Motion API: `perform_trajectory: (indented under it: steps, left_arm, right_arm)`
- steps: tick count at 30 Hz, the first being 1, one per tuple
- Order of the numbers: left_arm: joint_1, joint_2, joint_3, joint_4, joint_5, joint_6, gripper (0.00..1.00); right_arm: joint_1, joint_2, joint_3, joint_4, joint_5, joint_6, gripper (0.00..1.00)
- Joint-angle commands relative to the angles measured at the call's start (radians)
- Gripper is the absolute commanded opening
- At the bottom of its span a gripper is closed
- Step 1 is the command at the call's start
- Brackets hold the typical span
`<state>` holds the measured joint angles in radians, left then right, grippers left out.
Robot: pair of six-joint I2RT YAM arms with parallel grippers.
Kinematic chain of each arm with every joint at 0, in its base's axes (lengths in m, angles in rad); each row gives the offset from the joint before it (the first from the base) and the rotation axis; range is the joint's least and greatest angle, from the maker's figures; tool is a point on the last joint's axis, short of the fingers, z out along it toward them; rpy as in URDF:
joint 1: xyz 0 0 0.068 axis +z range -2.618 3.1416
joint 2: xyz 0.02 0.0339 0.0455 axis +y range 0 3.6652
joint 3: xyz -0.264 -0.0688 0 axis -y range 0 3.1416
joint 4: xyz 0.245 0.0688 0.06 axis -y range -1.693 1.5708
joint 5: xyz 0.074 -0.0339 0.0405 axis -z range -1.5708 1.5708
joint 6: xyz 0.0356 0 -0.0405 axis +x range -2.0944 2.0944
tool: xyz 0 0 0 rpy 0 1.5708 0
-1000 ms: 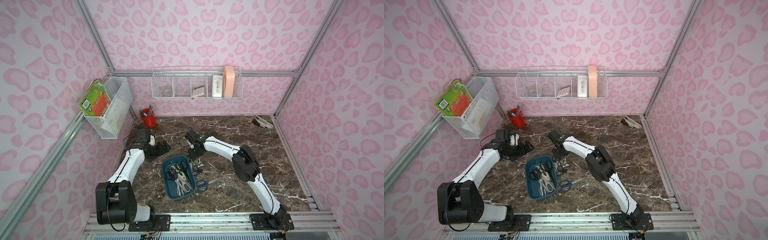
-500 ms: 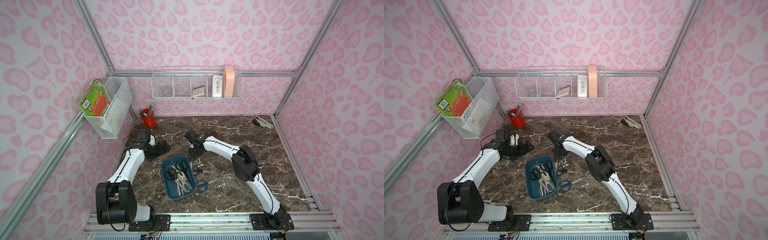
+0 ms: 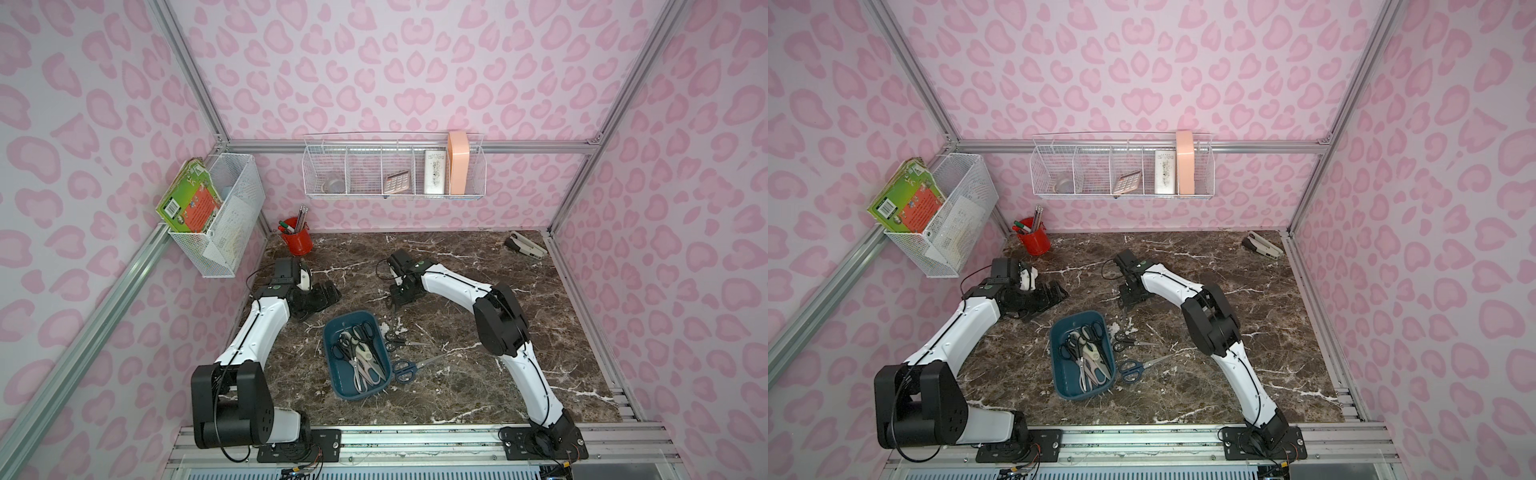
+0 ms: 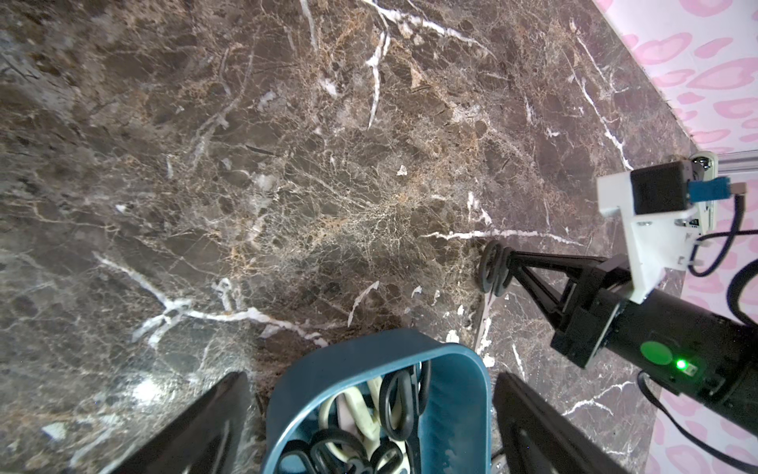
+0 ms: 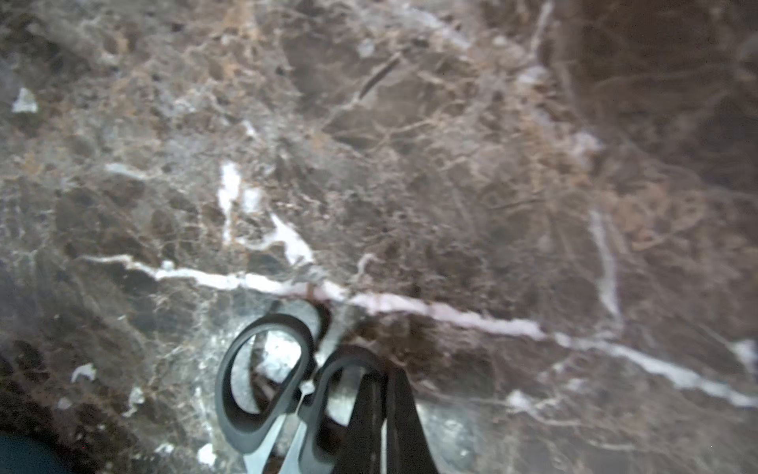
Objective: Put the scissors into the storage box
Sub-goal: Pick up the scissors from the center of the board, then place the scissors in the storage box.
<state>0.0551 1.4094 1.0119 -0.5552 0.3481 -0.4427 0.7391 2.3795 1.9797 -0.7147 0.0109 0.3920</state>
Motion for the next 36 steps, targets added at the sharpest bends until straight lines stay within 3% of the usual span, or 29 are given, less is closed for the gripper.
perform_trajectory:
  steps: [1, 10, 15, 26, 36]
  left_arm:
    - [0.0, -0.004, 0.004, -0.01, -0.007, 0.009, 0.98]
    - [0.0, -0.004, 0.004, -0.009, -0.01, 0.008, 0.98]
    - [0.001, -0.003, 0.007, -0.011, -0.022, 0.008, 0.98]
    - [0.014, 0.013, 0.029, -0.039, -0.105, 0.015, 0.98]
    - [0.015, -0.001, 0.028, -0.051, -0.154, 0.022, 0.98]
  right_arm:
    - [-0.019, -0.011, 0.008, -0.015, 0.027, 0.004, 0.0]
    - [-0.086, -0.086, -0.015, -0.057, 0.097, -0.049, 0.0]
    - [-0.059, -0.206, -0.049, -0.056, 0.03, -0.075, 0.0]
    - [0.245, -0.402, -0.242, 0.063, 0.0, -0.017, 0.0]
    - [0.403, -0.277, -0.229, 0.118, 0.055, -0.081, 0.0]
